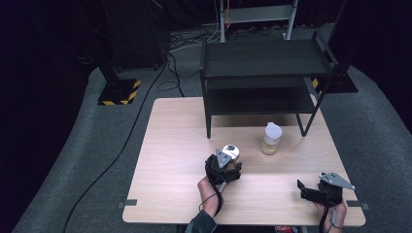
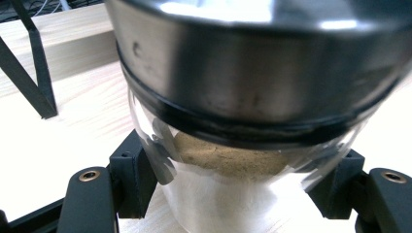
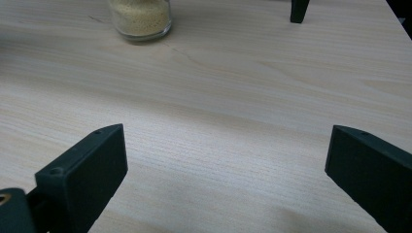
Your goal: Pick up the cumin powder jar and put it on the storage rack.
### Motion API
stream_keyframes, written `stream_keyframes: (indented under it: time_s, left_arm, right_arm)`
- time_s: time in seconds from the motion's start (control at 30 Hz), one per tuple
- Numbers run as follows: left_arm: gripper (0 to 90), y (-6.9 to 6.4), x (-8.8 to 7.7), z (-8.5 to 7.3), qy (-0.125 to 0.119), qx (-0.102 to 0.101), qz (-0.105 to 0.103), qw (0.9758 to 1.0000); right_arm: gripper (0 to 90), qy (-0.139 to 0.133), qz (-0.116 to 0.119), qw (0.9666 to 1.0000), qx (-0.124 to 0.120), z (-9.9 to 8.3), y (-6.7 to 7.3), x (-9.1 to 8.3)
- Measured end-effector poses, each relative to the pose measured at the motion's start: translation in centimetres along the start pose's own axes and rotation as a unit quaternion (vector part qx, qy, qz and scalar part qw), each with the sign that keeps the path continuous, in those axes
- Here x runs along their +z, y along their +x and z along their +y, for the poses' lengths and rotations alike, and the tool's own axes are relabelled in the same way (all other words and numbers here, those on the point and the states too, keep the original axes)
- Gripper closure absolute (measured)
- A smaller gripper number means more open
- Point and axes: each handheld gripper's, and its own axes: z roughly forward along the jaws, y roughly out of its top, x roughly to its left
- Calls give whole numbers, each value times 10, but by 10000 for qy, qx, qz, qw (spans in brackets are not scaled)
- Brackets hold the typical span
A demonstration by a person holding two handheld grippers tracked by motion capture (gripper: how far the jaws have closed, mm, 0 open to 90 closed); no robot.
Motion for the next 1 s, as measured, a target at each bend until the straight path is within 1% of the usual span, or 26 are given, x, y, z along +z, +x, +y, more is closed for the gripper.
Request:
stream_keyframes:
  time_s: [0.23,0.57,0.63,0.8,1.0]
  left_arm:
    - [302,2,0,4,5,16,-5,10000]
    - [302,5,0,14,54,109,-26,9999]
    - [301,5,1,15,39,91,-35,9999]
    - [301,7,2,20,77,158,-55,9998]
    - [302,9,2,25,88,151,-71,9998]
  right_arm:
    - [3,1,3,10000,-3,0,0,0]
    - [3,-4,-1,10000,3,0,0,0]
    - [3,0,0,10000,7,0,0,0]
    - [3,-5,-1,10000,8,0,0,0]
    - [3,-4,-2,10000,7,0,0,0]
